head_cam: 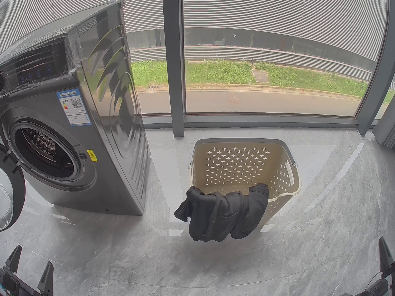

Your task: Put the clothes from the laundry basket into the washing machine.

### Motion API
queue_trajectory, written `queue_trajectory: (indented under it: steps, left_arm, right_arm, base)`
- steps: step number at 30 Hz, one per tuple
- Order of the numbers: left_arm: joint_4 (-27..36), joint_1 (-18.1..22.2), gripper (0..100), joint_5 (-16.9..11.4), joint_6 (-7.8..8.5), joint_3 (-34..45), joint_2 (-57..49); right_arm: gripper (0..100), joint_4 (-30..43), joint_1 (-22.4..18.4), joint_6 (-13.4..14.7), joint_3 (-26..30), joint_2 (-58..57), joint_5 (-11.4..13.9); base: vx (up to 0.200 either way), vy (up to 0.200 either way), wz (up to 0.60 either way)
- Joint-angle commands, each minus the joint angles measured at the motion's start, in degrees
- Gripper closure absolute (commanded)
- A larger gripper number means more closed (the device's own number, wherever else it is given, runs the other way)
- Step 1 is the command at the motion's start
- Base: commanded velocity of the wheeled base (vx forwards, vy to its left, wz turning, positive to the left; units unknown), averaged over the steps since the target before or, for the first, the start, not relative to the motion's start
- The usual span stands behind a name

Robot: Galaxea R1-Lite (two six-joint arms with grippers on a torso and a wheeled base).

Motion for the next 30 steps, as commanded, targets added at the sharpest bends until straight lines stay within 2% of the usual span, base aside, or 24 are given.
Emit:
queue_trajectory:
  steps: [1,2,3,4,7,9,12,14,17,30]
  left_arm:
    - [0.0,-0.1,0,0.0,-0.03,0.9,-0.8]
    - [0.0,-0.1,0,0.0,-0.03,0.9,-0.8]
    - [0.0,-0.1,0,0.0,-0.03,0.9,-0.8]
    - [0.0,-0.1,0,0.0,0.05,0.9,-0.8]
    - [0.0,0.0,0,0.0,-0.03,0.9,-0.8]
    - [0.0,-0.1,0,0.0,-0.03,0.9,-0.8]
    - [0.0,-0.1,0,0.0,-0.03,0.9,-0.8]
    - [0.0,-0.1,0,0.0,-0.03,0.9,-0.8]
    - [0.0,-0.1,0,0.0,-0.03,0.9,-0.8]
    - [0.0,-0.1,0,0.0,-0.03,0.9,-0.8]
  right_arm:
    - [0,3.8,1.7,1.9,-8.8,9.6,7.3]
    - [0,3.9,2.1,2.9,-8.8,11.2,8.6]
    - [0,3.9,3.0,5.4,-8.4,15.2,11.8]
    - [0,3.2,3.7,6.4,-7.9,18.6,14.2]
    - [0,2.0,5.3,6.3,-7.8,27.4,19.1]
    - [0,0.7,6.2,6.1,-7.9,31.9,20.3]
    - [0,-4.9,10.4,5.2,-7.5,42.2,20.7]
    - [0,-8.4,13.9,5.7,-7.2,47.2,20.6]
    - [0,-11.8,16.8,5.9,-6.7,53.5,20.4]
    - [0,-22.2,22.7,6.1,-6.6,73.7,20.0]
  base:
    - [0.0,0.0,0.0]
    - [0.0,0.0,0.0]
    - [0.0,0.0,0.0]
    - [0.0,0.0,0.0]
    - [0.0,0.0,0.0]
    - [0.0,0.0,0.0]
    - [0.0,0.0,0.0]
    - [0.0,0.0,0.0]
    - [0.0,0.0,0.0]
    - [0.0,0.0,0.0]
